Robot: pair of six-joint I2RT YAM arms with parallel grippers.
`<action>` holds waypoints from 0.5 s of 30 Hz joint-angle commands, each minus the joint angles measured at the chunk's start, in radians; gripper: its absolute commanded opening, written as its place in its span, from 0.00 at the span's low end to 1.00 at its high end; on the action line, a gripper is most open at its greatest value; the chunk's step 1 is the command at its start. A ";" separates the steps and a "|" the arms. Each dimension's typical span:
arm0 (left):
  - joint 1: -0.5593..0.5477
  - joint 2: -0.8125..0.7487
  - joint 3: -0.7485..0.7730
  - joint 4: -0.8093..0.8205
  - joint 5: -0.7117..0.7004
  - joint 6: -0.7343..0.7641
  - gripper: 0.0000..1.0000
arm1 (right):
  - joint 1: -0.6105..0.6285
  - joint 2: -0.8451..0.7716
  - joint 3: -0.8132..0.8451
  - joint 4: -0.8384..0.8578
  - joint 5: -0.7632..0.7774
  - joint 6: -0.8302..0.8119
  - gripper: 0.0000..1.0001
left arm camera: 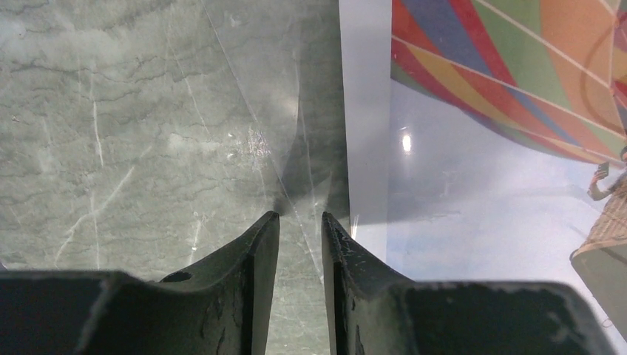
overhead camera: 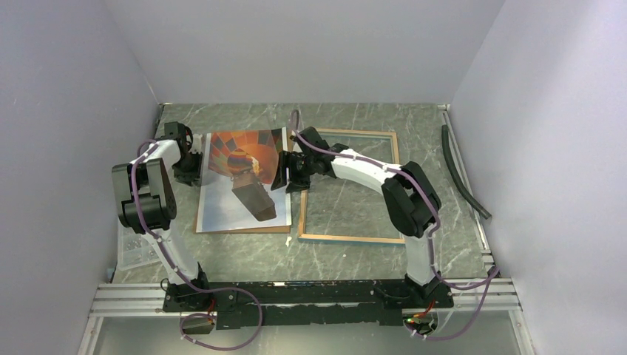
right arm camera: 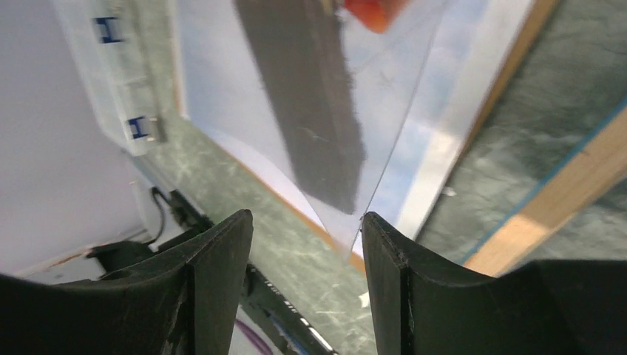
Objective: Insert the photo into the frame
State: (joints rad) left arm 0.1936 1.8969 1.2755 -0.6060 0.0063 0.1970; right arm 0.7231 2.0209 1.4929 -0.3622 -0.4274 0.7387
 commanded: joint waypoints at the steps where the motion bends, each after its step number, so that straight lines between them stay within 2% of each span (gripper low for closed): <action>1: -0.015 -0.003 -0.032 -0.052 0.055 -0.006 0.34 | 0.001 -0.111 -0.022 0.220 -0.121 0.099 0.59; 4: -0.016 -0.007 -0.031 -0.059 0.060 -0.004 0.33 | -0.006 -0.126 -0.070 0.341 -0.177 0.174 0.59; 7: -0.015 -0.012 -0.032 -0.057 0.054 0.003 0.33 | -0.014 -0.116 -0.083 0.386 -0.200 0.204 0.59; 15: -0.015 -0.031 -0.036 -0.061 0.060 0.004 0.33 | -0.044 -0.058 -0.106 0.424 -0.203 0.233 0.63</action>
State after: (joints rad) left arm 0.1917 1.8893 1.2701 -0.6136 0.0097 0.1978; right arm 0.6968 1.9415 1.3975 -0.0338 -0.6067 0.9356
